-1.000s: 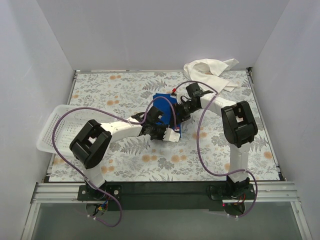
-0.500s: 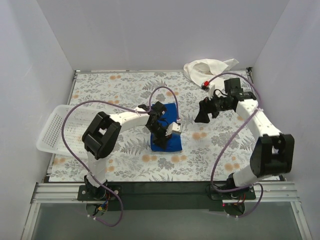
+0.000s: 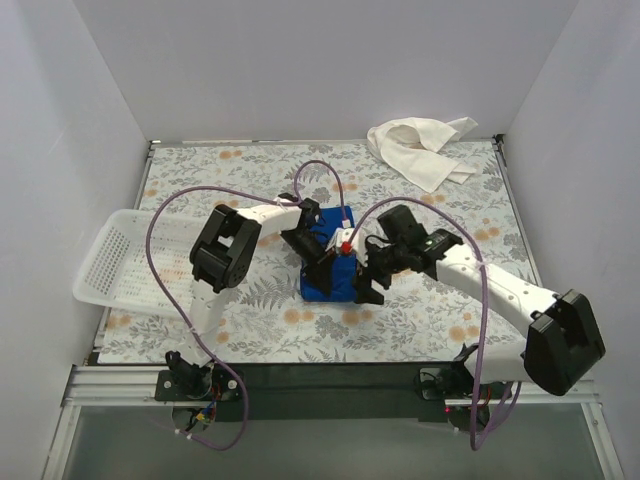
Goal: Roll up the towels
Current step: Roll the towel
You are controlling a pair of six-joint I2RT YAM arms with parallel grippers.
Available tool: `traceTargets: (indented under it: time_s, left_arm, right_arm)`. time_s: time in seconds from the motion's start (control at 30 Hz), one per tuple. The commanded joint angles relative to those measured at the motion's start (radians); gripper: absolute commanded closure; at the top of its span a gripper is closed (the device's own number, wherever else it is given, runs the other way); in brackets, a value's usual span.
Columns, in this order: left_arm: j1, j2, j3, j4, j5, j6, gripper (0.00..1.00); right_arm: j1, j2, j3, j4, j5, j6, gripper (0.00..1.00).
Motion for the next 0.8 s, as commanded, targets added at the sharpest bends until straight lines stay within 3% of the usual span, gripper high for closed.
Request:
traceTargets:
  time_s: [0.0, 0.17, 0.4, 0.67, 0.7, 0.73, 0.77]
  left_arm:
    - [0.004, 0.046, 0.027, -0.057, -0.054, 0.061, 1.00]
    - [0.022, 0.071, 0.055, -0.071, -0.057, 0.078, 1.00]
    - [0.039, 0.075, 0.073, -0.080, -0.040, 0.091, 1.00]
    - [0.048, 0.069, 0.076, -0.076, -0.013, 0.103, 0.96]
    - [0.048, 0.057, 0.078, -0.074, -0.011, 0.101, 0.91]
    - [0.050, 0.048, 0.076, -0.069, -0.011, 0.100, 0.89]
    - [0.050, 0.040, 0.075, -0.069, -0.011, 0.103, 0.87]
  right_arm:
    - [0.109, 0.047, -0.026, 0.187, 0.150, -0.025, 0.25]
    - [0.228, 0.110, -0.074, 0.345, 0.240, -0.062, 0.26]
    - [0.255, 0.214, -0.146, 0.438, 0.319, -0.086, 0.32]
    - [0.254, 0.302, -0.204, 0.459, 0.333, -0.088, 0.71]
    - [0.255, 0.305, -0.203, 0.455, 0.331, -0.087, 0.78]
    - [0.255, 0.311, -0.200, 0.449, 0.327, -0.087, 0.95]
    - [0.254, 0.310, -0.195, 0.420, 0.308, -0.083, 0.99]
